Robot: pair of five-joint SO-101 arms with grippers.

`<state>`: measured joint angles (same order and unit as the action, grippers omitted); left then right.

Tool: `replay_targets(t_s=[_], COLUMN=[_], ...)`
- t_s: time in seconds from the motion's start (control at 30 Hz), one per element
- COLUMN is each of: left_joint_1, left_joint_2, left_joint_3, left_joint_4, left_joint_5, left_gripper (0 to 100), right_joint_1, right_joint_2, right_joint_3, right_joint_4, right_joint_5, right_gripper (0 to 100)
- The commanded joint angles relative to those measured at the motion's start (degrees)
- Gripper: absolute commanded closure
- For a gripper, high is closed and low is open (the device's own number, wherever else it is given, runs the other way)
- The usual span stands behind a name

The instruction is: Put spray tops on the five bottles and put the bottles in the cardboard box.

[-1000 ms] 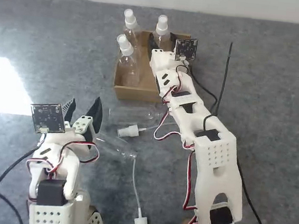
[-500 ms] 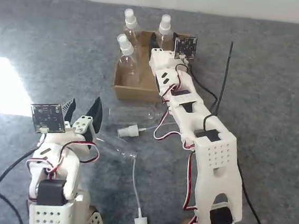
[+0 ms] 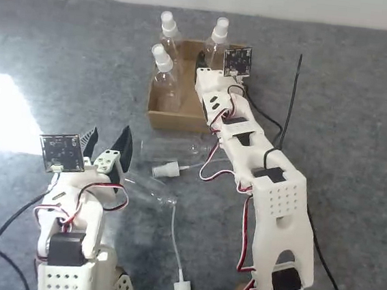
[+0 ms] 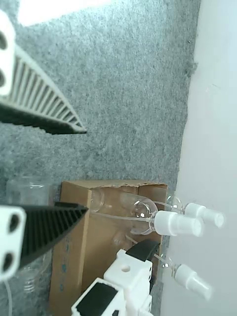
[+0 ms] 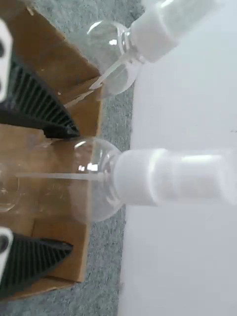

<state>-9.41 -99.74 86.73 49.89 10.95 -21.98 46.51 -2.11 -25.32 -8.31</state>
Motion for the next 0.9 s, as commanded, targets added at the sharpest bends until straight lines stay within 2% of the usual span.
replay_targets(t_s=[0.0,0.53,0.87], left_joint_1=[-0.4,-0.4,-0.4], left_joint_2=[-0.5,-0.5,-0.5], left_joint_3=[-0.5,-0.5,-0.5], left_joint_4=[-1.4,-1.5,-1.5], left_joint_5=[-0.6,-0.6,-0.6], left_gripper=[79,79,79], right_joint_1=[-0.1,-3.0,-2.2], right_joint_2=[-1.6,-8.2,-8.4], right_joint_3=[-4.0,2.6,2.8], right_joint_4=[0.4,0.7,0.8], right_joint_5=[0.5,0.5,0.5], right_gripper=[71.9,71.9,71.9])
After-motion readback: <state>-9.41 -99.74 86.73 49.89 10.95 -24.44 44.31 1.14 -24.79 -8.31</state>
